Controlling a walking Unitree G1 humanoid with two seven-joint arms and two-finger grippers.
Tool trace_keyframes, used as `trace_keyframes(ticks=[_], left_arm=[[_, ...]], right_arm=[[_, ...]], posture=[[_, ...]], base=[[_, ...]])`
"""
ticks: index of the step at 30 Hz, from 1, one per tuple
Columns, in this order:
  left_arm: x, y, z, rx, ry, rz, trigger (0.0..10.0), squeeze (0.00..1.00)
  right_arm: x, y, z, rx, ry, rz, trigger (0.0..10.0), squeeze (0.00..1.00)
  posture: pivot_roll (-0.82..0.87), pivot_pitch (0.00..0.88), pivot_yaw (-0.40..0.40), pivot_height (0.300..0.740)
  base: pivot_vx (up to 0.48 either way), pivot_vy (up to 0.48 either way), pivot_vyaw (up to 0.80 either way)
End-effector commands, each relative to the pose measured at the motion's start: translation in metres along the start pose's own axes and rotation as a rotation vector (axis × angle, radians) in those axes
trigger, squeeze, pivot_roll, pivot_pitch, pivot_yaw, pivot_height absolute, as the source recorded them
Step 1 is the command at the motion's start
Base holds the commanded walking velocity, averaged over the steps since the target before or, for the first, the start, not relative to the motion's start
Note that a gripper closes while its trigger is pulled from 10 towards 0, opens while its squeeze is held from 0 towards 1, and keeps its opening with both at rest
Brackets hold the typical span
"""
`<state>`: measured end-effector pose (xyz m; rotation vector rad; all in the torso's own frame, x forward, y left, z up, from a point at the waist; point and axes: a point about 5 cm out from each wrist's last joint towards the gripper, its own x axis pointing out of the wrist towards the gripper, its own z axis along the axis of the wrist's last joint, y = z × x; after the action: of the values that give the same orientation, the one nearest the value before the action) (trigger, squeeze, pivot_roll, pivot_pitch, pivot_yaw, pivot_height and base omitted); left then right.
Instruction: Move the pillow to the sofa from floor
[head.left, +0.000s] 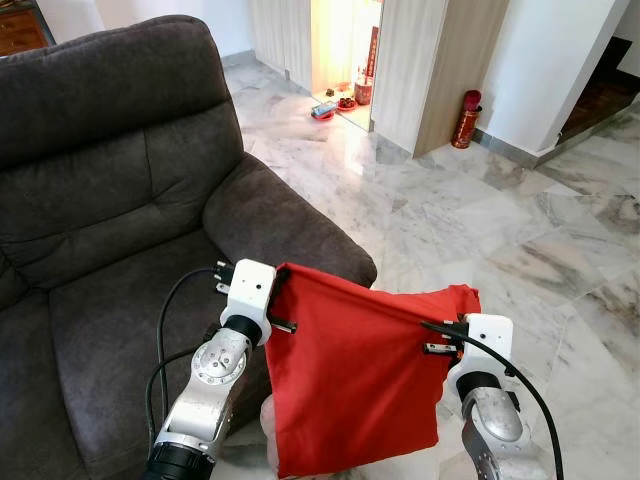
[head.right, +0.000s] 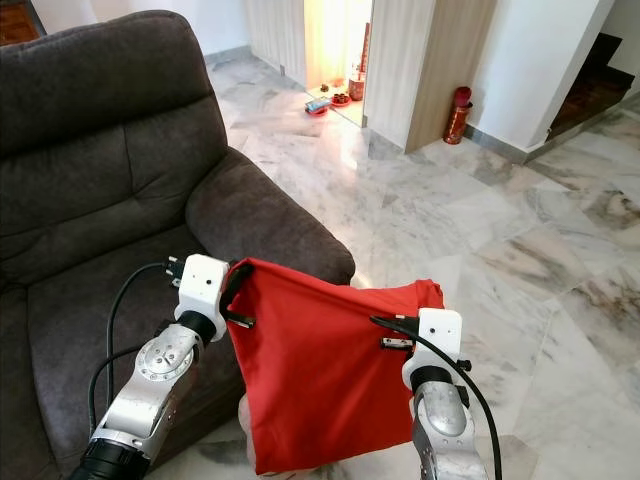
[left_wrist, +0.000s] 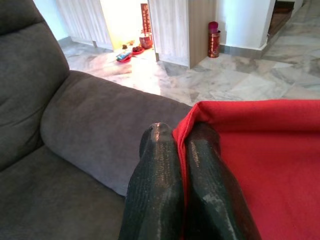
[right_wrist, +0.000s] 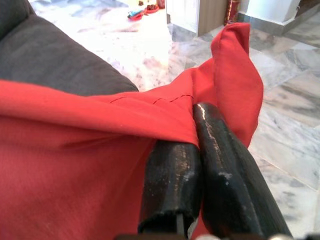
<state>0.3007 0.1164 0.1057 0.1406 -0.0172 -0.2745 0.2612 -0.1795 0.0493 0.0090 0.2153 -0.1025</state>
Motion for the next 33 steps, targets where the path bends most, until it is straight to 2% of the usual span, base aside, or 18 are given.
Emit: trace_keyframes(ticks=[1,19,33], left_arm=[[-0.0056,0.0241,-0.0007,0.032,-0.018,0.097,10.0,0.00],[-0.0043,0.0180,0.0022,0.000,-0.051,0.077,10.0,0.00],[-0.0039,0.0170,0.0032,-0.009,-0.061,0.071,10.0,0.00]], right_arm=[[0.0042,-0.0158,0.0225,0.022,-0.131,-0.062,10.0,0.00],[0.0065,-0.0112,0.0233,0.038,-0.152,-0.045,10.0,0.00],[0.0069,-0.0125,0.0223,0.034,-0.155,-0.048,10.0,0.00]], posture=[[-0.01,0.000,-0.022,0.736],[-0.01,0.000,-0.025,0.736],[-0.02,0.000,-0.026,0.736]], base=[[0.000,0.000,0.00],[0.000,0.000,0.00],[-0.284,0.000,0.00]])
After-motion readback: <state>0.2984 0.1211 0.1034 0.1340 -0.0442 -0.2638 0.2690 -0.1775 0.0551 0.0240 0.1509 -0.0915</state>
